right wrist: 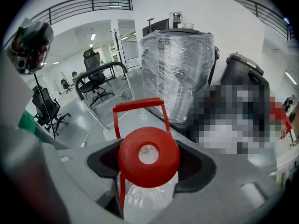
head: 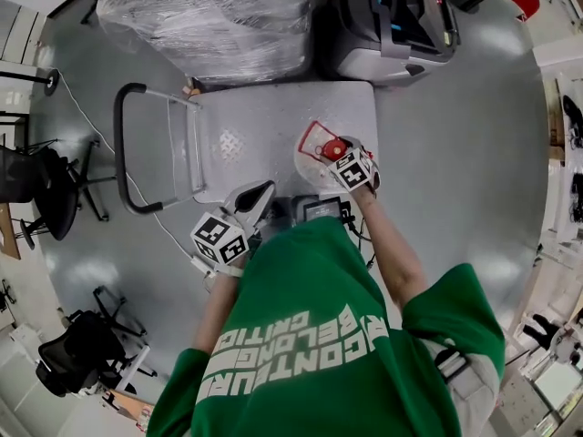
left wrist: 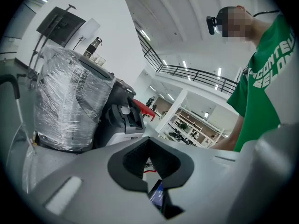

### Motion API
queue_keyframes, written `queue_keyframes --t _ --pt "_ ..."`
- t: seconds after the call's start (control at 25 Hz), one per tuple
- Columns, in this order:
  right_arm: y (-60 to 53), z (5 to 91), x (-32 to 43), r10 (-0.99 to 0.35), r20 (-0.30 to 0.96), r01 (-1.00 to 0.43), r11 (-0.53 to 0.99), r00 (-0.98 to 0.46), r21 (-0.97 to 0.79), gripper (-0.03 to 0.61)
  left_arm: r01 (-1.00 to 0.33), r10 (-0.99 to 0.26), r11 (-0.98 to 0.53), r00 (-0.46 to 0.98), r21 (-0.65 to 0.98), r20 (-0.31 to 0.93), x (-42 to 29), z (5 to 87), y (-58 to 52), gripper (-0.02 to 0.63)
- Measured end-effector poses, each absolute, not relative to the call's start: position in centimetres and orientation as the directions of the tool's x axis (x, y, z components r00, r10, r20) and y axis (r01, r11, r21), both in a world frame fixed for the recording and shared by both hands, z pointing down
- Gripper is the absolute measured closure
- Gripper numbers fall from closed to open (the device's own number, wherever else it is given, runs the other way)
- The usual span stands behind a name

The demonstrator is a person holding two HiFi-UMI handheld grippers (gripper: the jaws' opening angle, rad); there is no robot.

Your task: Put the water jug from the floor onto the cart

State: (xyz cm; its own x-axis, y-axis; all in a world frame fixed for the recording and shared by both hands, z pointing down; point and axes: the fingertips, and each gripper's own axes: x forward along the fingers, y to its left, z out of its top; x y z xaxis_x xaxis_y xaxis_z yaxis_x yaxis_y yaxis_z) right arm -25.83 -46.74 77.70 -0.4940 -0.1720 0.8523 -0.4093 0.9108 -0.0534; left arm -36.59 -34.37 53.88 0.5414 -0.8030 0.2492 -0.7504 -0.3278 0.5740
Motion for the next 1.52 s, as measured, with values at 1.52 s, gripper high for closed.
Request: queue_keyframes --t 1.52 --pt "-44.3 93.0 -24.4 0.112 0.974 -0.366 0.913 -0.199 -0.18 0.253 -0.767 -0.832 -0.263 0.487 0.586 0.264 -35.4 53.7 -36.1 0.604"
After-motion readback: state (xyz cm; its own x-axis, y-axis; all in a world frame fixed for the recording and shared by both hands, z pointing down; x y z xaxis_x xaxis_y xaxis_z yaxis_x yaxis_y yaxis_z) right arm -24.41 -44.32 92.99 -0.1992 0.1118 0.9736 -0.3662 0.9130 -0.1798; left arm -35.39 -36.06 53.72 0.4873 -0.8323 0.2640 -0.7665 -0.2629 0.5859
